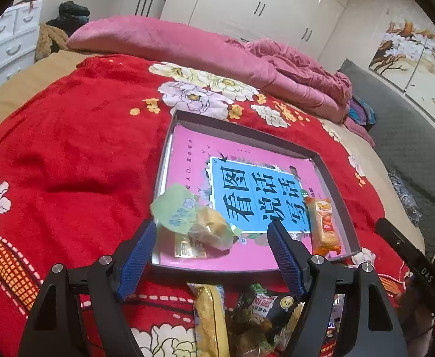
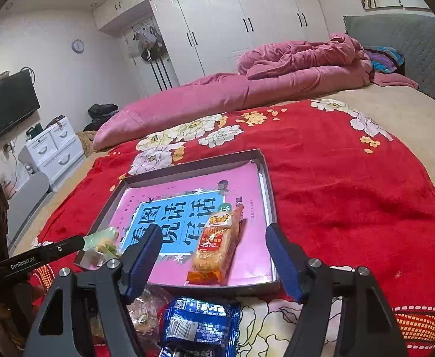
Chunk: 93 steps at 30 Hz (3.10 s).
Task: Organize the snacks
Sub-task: 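Withdraw both open tools from the tray back toward the snack pile, then grasp the yellow wafer bar with the left tool while the right grasps the clear candy bag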
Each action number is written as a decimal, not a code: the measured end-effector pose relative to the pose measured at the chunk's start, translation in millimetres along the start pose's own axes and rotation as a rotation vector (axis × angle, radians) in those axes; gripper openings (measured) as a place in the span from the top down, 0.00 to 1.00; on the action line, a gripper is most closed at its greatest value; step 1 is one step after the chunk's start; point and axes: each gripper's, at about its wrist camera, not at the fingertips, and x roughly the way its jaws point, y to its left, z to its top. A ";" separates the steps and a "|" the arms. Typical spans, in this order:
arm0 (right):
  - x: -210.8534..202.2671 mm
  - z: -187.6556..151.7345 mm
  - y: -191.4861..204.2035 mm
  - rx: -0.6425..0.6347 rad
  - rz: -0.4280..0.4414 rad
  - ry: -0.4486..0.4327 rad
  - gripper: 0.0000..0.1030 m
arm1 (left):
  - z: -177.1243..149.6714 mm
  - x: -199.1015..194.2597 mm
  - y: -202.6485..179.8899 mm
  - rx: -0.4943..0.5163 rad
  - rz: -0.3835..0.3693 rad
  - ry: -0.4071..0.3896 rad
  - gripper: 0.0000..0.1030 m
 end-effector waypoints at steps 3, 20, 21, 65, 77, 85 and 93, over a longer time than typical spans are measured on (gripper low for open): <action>-1.3 -0.9 1.1 -0.005 -0.003 0.001 0.28 | -0.9 -4.3 2.4 -0.004 0.001 -0.003 0.24; -17.6 -3.6 13.0 -0.045 -0.004 -0.027 0.20 | -14.7 -20.7 5.0 0.002 0.018 0.013 0.24; -18.0 -3.9 13.5 -0.046 -0.005 -0.027 0.20 | -15.4 -21.2 4.8 0.003 0.018 0.015 0.24; -32.1 -49.2 63.4 -0.220 0.044 0.110 0.20 | -51.5 -33.7 9.5 0.042 0.065 0.156 0.24; -24.4 -57.2 68.6 -0.262 0.021 0.157 0.20 | -60.4 -26.4 6.5 0.062 0.090 0.212 0.24; -14.6 -60.5 67.3 -0.262 0.004 0.197 0.20 | -63.6 -16.9 4.4 0.068 0.099 0.248 0.24; -1.1 -65.3 74.5 -0.321 -0.041 0.211 0.20 | -65.4 -11.1 1.1 0.080 0.095 0.265 0.24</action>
